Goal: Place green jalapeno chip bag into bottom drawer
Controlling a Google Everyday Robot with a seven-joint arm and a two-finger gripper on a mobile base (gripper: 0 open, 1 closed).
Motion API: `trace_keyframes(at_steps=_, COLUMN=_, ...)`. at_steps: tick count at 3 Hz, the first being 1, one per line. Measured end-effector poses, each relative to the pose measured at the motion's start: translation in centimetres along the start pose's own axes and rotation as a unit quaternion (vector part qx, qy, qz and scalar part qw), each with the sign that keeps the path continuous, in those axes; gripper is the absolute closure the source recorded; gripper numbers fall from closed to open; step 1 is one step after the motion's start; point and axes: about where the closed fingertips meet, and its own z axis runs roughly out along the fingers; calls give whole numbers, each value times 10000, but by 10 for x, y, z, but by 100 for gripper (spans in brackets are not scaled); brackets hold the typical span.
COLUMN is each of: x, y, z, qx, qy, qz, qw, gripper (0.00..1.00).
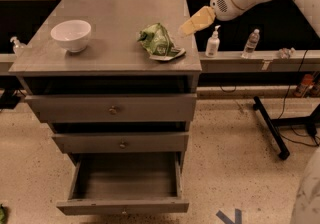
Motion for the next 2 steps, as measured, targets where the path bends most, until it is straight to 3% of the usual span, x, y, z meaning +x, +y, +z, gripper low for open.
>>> trace_keyframes(at_steps=2, x=-16, y=44, z=68, qx=154, qy=164, qz=-2, qw=9997, gripper=0)
